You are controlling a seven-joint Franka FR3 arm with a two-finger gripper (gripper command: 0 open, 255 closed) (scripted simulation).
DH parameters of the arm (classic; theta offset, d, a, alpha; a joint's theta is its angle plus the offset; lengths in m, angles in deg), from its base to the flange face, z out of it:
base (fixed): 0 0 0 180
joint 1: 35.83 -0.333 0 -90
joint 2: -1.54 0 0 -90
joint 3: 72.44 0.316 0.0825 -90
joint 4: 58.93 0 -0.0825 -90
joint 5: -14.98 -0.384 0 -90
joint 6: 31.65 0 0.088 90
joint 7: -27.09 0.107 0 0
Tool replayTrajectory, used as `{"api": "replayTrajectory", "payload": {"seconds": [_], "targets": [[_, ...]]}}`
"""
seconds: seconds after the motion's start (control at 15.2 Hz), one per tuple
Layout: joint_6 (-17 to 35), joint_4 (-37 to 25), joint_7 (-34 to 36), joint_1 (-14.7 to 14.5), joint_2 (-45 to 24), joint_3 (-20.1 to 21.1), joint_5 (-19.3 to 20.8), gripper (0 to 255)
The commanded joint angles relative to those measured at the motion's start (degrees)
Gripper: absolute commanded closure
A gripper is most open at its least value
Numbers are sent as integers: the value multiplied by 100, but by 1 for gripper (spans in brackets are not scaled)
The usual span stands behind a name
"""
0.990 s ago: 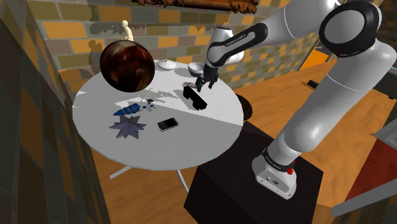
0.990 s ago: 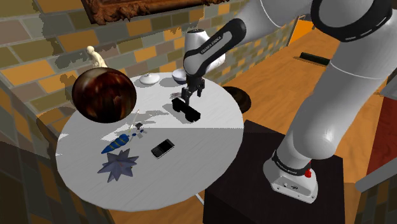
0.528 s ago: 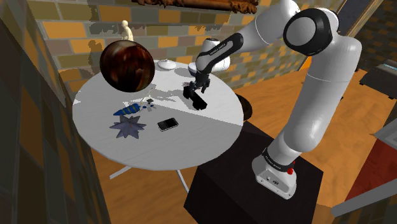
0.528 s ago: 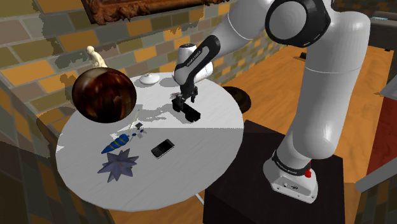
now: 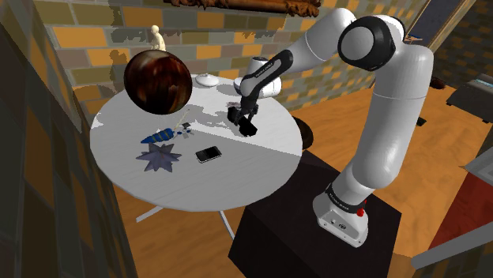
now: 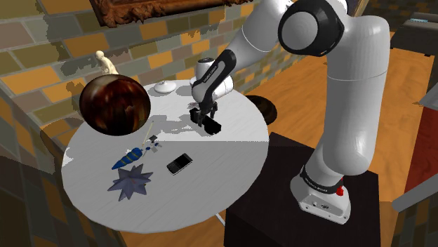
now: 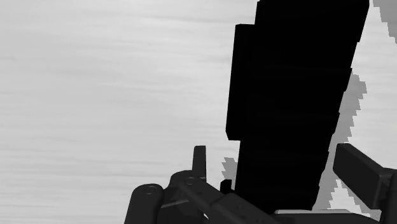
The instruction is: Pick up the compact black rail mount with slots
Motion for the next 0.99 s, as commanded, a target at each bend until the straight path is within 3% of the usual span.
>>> {"api": "replayTrajectory", "payload": {"seconds": [0.0, 0.59, 0.92], "targets": [[31, 5, 1, -2, -23, 5, -6, 255], [29, 1, -5, 2, -26, 4, -7, 255], [-289, -5, 62, -28, 289, -40, 73, 255]]}}
